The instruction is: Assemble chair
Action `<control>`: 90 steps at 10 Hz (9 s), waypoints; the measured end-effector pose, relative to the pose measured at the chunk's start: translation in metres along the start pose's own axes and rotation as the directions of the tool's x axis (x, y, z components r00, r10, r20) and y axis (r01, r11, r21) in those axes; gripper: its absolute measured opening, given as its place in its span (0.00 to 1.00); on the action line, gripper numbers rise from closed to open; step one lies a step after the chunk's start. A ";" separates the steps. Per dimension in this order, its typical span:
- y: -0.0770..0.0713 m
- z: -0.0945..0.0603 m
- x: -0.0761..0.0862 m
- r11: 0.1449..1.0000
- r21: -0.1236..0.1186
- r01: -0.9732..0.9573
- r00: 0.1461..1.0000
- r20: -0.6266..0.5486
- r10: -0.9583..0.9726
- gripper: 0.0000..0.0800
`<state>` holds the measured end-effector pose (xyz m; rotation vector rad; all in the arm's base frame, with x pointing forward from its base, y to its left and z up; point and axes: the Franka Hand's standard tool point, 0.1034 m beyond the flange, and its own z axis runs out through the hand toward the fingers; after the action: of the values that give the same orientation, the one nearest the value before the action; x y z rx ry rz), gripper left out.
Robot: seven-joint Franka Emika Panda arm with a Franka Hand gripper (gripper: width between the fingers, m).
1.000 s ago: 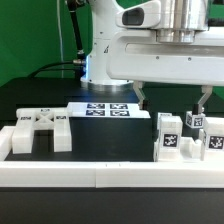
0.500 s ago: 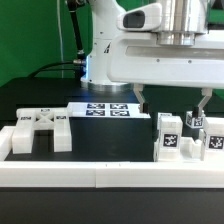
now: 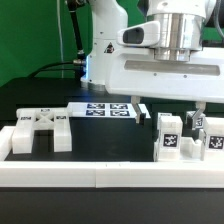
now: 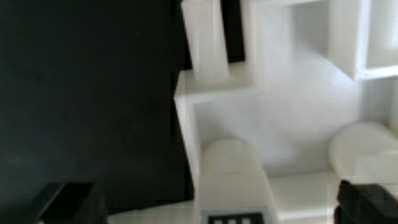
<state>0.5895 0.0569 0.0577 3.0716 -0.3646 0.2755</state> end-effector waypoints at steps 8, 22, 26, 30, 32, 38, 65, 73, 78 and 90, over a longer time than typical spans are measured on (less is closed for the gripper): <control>0.004 0.038 -0.010 0.999 -0.038 0.018 1.000 0.005 -0.017 0.81; 0.020 0.012 -0.009 1.000 -0.024 0.011 0.997 0.074 -0.009 0.05; 0.037 -0.011 0.001 1.000 -0.008 -0.004 0.994 0.112 0.005 0.05; 0.042 -0.011 -0.012 1.000 -0.013 -0.005 0.957 0.289 0.009 0.05; 0.043 -0.022 -0.016 1.000 0.006 0.022 0.904 0.427 -0.022 0.05; 0.062 -0.024 -0.023 1.000 -0.017 0.016 0.679 0.734 0.001 0.05; 0.122 -0.034 0.025 0.999 0.013 -0.040 0.824 0.566 0.026 0.81; 0.157 -0.026 0.010 0.954 0.011 0.300 0.953 0.040 -0.300 0.81; 0.162 -0.025 0.004 0.921 0.012 0.388 0.921 0.039 -0.388 0.81; 0.175 -0.006 -0.035 0.857 0.091 0.508 0.843 0.153 -0.516 0.81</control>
Offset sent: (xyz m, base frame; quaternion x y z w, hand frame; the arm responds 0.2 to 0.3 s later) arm 0.0057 0.0049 -0.0175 0.0010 0.0205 -0.0005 0.9998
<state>0.5136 -0.1052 0.0598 3.0898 0.4735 -0.0063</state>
